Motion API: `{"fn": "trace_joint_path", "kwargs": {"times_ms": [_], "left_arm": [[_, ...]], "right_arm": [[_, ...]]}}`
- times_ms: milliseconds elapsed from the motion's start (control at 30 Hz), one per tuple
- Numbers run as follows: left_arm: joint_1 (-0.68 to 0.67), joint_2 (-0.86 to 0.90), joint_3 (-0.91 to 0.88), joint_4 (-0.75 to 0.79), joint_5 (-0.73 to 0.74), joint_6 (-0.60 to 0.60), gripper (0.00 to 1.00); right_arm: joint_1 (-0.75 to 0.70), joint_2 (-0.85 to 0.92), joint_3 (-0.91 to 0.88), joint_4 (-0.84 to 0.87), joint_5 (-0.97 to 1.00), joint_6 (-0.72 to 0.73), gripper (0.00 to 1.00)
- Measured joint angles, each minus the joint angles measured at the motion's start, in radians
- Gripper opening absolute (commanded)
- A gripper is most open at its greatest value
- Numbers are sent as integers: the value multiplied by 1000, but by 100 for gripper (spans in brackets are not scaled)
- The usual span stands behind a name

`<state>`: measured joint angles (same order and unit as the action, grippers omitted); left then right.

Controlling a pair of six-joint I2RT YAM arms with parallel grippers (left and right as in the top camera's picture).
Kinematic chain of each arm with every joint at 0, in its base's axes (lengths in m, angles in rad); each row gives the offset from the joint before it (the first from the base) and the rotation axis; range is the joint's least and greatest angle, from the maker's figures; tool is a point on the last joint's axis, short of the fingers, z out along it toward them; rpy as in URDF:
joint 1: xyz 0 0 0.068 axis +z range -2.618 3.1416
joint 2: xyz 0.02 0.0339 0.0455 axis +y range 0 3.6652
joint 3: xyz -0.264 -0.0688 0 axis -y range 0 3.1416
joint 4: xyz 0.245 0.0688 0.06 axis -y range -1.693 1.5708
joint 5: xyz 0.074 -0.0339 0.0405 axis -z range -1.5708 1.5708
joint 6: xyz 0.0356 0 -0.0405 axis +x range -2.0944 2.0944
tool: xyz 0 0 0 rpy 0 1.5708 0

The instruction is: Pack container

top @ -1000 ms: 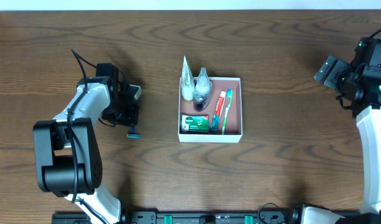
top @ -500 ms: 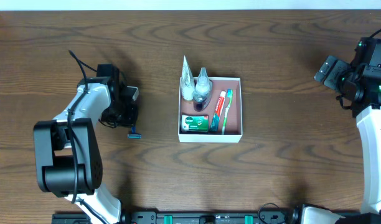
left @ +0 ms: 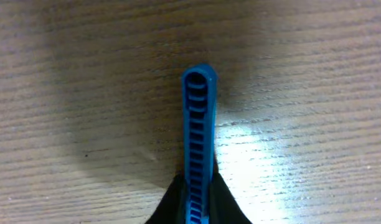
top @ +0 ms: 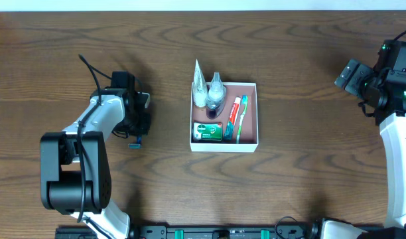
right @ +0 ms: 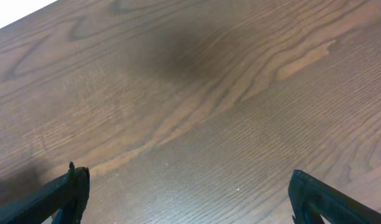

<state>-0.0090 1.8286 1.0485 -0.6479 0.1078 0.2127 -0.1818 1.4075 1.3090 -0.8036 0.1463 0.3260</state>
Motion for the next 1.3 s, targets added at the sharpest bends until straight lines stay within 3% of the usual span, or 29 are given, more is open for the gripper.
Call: {"fn": "trace_joint_path", "kwargs": {"times_ms": [333,667,967,1133,1300], "left_arm": [[0,0,4,-10,0,-21,6],[-61,-55,143,-161,81,-80,6],[-266,-363,312,-118,154,-180,6],[-393,-495,327,-19,98,-296,6],[-555,-501,332,72,-12,-423,6]], "right_arm": [[0,0,0,0,0,0,99],[0,0,0,0,0,0,99],[0,0,0,0,0,0,99],[0,0,0,0,0,0,99],[0,0,0,0,0,0,99]]}}
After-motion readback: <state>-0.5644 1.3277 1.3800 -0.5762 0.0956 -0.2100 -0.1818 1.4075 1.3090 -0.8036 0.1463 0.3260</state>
